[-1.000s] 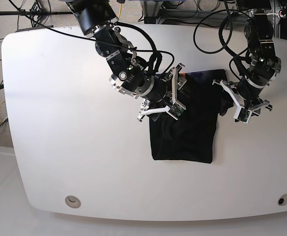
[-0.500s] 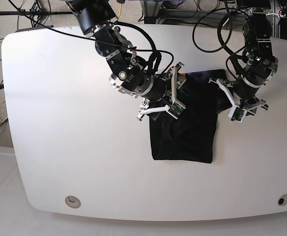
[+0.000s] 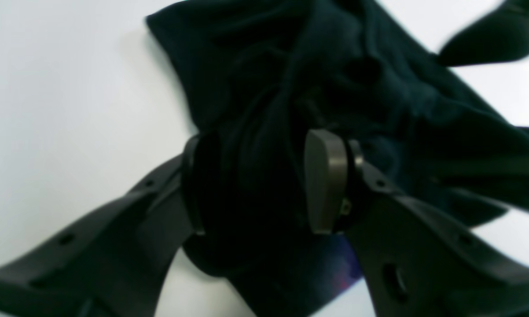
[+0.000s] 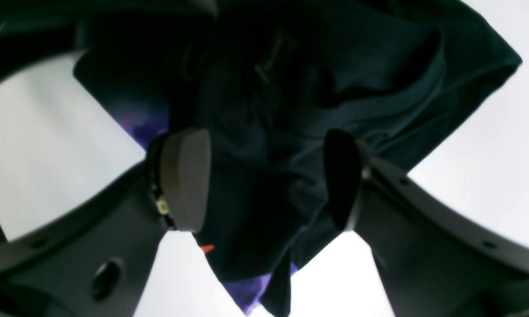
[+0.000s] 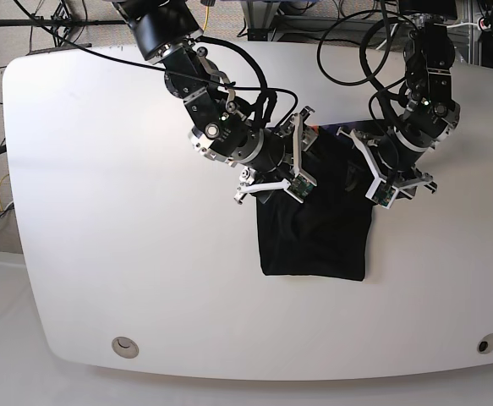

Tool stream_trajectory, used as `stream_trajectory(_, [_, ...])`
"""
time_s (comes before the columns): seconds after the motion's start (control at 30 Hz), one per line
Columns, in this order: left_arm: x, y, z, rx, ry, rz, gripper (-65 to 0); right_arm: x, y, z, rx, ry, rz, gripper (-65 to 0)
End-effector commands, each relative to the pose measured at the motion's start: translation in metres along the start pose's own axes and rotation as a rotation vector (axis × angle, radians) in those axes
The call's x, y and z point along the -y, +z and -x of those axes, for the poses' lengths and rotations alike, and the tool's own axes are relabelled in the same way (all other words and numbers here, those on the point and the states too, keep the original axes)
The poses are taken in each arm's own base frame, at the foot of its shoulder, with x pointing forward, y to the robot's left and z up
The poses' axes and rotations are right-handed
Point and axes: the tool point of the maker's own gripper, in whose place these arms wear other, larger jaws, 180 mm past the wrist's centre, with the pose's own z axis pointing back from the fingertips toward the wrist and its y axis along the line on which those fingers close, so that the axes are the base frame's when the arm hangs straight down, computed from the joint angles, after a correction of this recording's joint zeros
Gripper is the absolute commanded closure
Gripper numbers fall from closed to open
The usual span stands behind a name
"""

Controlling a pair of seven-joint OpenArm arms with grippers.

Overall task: Fold the T-shirt properly
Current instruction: 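Grasp the collar end of the bundle with both grippers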

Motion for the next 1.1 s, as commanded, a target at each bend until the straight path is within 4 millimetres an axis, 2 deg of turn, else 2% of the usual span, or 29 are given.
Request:
stream_trajectory(0.0, [-0.007,0.001,-0.013,0.047,-0.003,-0.016,-29.5,0.0,0.003,-0.012,0.044,0.001,0.003,-39.4])
stream_trajectory(0.17, [-0.013,-0.003,-0.002,0.002,-0.033,-0.047,-29.5,-0.001,0.003,-0.011,0.041,-0.001,0.002,-39.4])
stream_trajectory(0.4, [-0.008,-0.011,0.001,0.027,-0.01,-0.036,-29.5,-0.001,0.003,-0.01,0.04,-0.002,0.001,-39.4])
stream_trajectory(0.77, [-0.011,-0.03,0.027,-0.045,0.04,-0.018,-29.5,-0.001,0.003,-0.011,0.042,-0.001,0.002,-39.4])
stream_trajectory(1.07, [-0.015,-0.037,0.032,-0.064,0.052,-0.017,-29.3,-0.001,0.003,-0.011,0.042,-0.001,0.002,-39.4])
